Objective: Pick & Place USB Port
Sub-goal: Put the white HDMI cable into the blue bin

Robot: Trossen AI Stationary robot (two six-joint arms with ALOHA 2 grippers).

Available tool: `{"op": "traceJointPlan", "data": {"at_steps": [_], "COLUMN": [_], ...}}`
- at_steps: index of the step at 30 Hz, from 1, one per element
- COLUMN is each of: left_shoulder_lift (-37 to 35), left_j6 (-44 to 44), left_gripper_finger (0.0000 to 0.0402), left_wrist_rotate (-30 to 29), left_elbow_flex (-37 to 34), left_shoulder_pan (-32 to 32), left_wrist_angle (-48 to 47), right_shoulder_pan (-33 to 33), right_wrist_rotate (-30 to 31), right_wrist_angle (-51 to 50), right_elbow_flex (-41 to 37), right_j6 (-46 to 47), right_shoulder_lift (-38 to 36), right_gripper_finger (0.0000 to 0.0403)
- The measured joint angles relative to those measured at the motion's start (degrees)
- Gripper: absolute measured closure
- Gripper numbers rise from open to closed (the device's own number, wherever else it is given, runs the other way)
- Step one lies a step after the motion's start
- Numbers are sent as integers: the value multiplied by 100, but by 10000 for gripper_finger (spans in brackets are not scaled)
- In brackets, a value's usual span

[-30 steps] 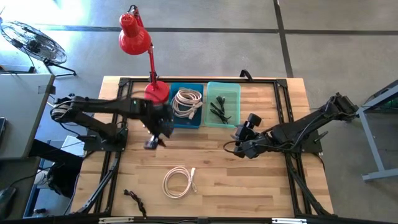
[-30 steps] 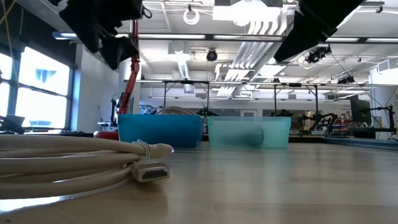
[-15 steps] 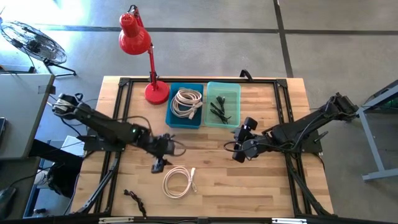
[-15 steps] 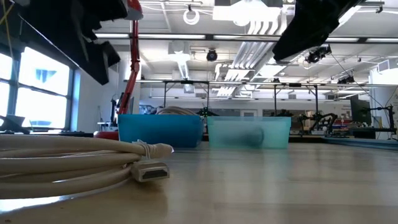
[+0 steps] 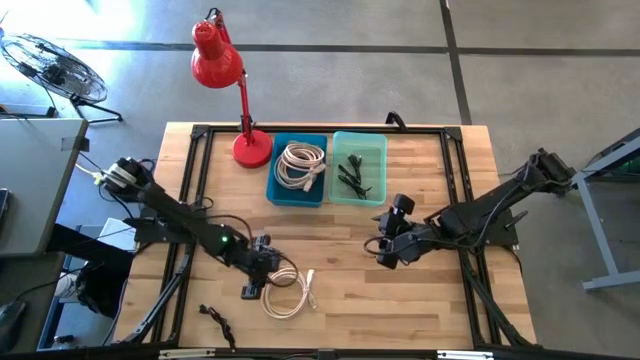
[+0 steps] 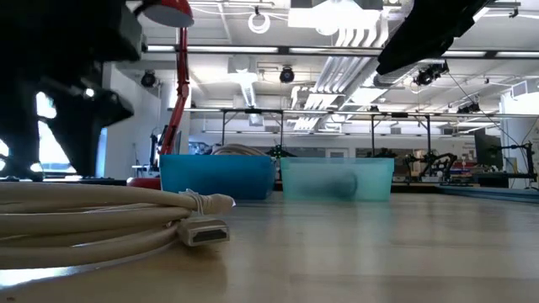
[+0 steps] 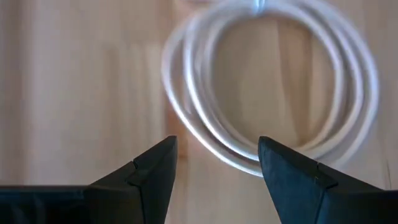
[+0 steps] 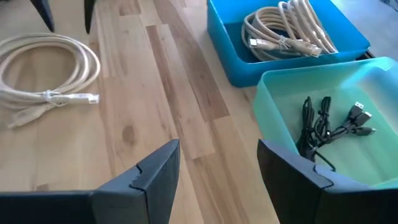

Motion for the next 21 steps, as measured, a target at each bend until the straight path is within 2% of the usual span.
{"op": "traceJointPlan", "data": {"at_steps": [5,14,18,21], "left_shoulder_lift": [577,835,886,1047], "left_j6": [1,-19,78,258], "left_gripper_finger": [179,179,189,225], "left_wrist_rotate": [798,1297,1120,1082], "left_elbow_flex": [1,74,79,87], "left_shoulder_pan": [174,563,644,753], "left_wrist_angle": [396,515,460,461], "right_shoulder_pan": [48,43,30,30], "right_wrist_rotate": [181,304,304,289], "right_wrist_angle": [15,330,368,365], "right_elbow_flex": [0,0,0,0], "right_j6": [2,-281,-326,-339], "right_shoulder_lift": [0,0,0,0], "right_gripper_finger": [195,195,195,195]}}
